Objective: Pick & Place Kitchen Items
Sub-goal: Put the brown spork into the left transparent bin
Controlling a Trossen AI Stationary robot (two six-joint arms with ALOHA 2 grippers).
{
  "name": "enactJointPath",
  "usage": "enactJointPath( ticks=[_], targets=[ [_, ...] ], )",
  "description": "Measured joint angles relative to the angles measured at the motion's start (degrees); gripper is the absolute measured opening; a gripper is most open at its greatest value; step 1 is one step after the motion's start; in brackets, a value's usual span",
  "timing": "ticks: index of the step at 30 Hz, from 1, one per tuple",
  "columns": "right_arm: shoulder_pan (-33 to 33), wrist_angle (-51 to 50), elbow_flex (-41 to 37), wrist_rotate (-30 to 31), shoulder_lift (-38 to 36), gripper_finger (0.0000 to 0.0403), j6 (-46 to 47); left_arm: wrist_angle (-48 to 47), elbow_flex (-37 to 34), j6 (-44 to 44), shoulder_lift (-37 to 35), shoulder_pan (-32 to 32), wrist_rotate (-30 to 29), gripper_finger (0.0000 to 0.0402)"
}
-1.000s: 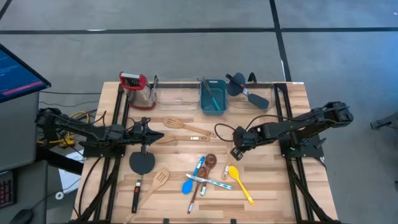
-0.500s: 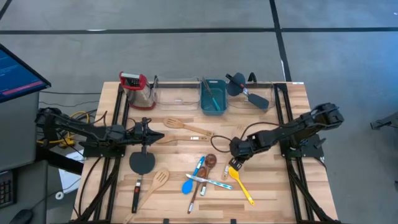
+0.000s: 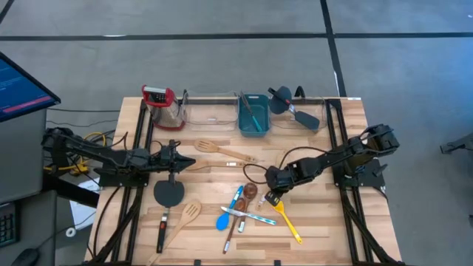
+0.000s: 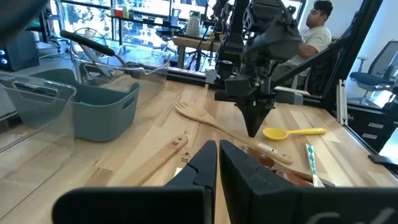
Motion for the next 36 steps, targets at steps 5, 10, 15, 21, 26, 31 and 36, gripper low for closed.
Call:
enactJointPath(
  ticks=[5, 10, 15, 21, 26, 31, 36],
  targets=[
    [-1.9, 1.5, 0.0, 3.6, 0.0, 0.0, -2.7, 0.0, 0.0, -1.1, 0.0, 0.0, 0.0, 0.0008],
    [-4.0, 1.1, 0.0, 5.0, -0.1, 0.0, -5.6, 0.0, 0.0, -1.1, 0.0, 0.0, 0.0, 0.0008],
    [-5.5, -1.5, -0.1, 1.6, -1.7, 0.0, -8.7, 0.0, 0.0, -1.1, 0.0, 0.0, 0.0, 0.0008],
    [-5.6, -5.3, -0.1, 3.7, -7.1, 0.0, -10.3, 0.0, 0.0, -1.1, 0.0, 0.0, 0.0, 0.0008],
    [-6.1, -8.4, 0.0, 17.8, -11.3, 0.0, -10.3, -0.1, 0.0, -1.1, 0.0, 0.0, 0.0, 0.0008],
    [-7.9, -9.5, 0.0, 25.1, -11.3, 0.0, -10.3, 0.0, 0.0, -1.1, 0.0, 0.0, 0.0, 0.0008],
    [-10.1, -11.0, 0.0, 26.9, -6.6, 0.0, -10.3, 0.0, 0.0, -1.1, 0.0, 0.0, 0.0, 0.0008]
  ],
)
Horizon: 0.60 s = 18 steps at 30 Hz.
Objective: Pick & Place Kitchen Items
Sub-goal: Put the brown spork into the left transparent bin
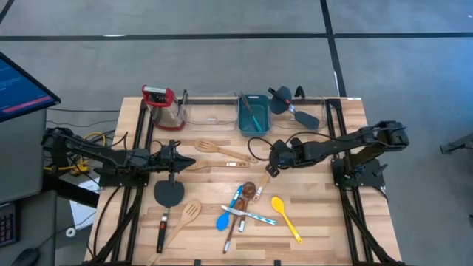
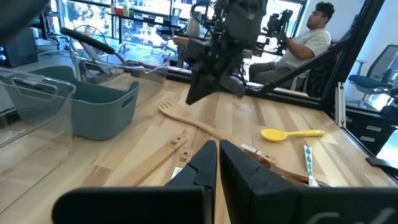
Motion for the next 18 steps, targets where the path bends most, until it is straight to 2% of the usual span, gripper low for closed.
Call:
enactJointPath(
  ticks=[9, 18],
  targets=[
    [-2.4, 0.3, 0.0, 10.2, 4.6, 0.0, 0.0, 0.0, 0.0, 0.0, 0.0, 0.0, 0.0, 0.0008],
    [-5.3, 0.1, 0.0, 5.0, 4.6, 0.0, -0.7, -0.1, 0.0, 0.0, 0.0, 0.0, 0.0, 0.0008]
  ],
)
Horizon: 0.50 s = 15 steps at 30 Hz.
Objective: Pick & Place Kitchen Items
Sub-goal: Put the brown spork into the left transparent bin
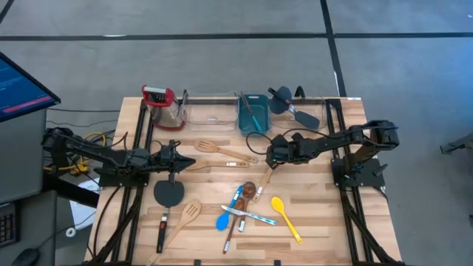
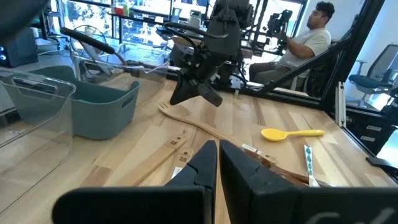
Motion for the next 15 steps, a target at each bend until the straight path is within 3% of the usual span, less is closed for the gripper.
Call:
enactJointPath(
  ticks=[15],
  targets=[
    [-0.7, -5.3, -3.1, -4.2, -0.2, 0.0, 3.5, -0.1, 0.0, 0.0, 0.0, 0.0, 0.0, 0.0008]
  ],
)
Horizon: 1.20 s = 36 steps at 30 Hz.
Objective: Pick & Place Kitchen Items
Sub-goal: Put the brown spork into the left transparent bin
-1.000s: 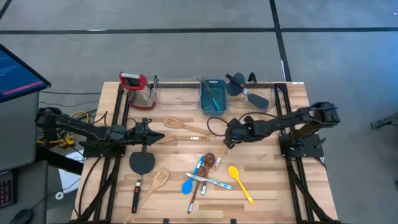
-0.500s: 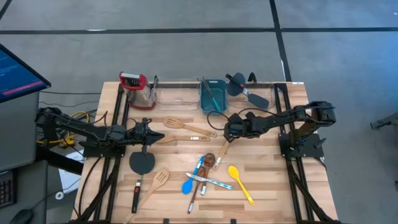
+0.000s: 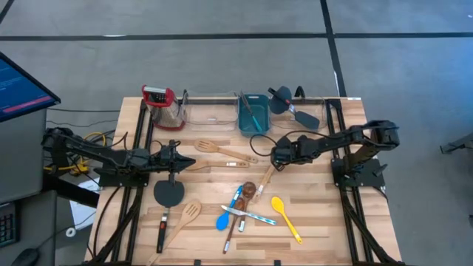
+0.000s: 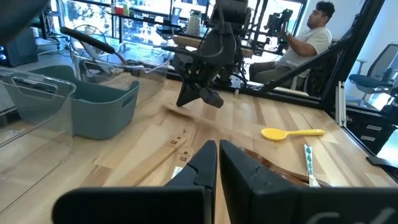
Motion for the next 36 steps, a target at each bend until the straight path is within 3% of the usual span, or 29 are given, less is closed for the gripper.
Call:
enactJointPath(
  ticks=[15, 26, 36],
  targets=[
    [8.7, -4.2, -2.0, -6.6, -4.1, 0.0, 15.9, 0.0, 0.0, -1.2, 0.0, 0.0, 0.0, 0.0008],
    [14.8, -11.0, -2.0, -5.8, -3.6, 0.0, 40.7, 0.0, 0.0, -1.9, 0.0, 0.0, 0.0, 0.0008],
    [19.4, -9.5, -2.0, -5.8, -3.6, 0.0, 50.6, 0.0, 0.0, -1.9, 0.0, 0.0, 0.0, 0.0008]
  ],
)
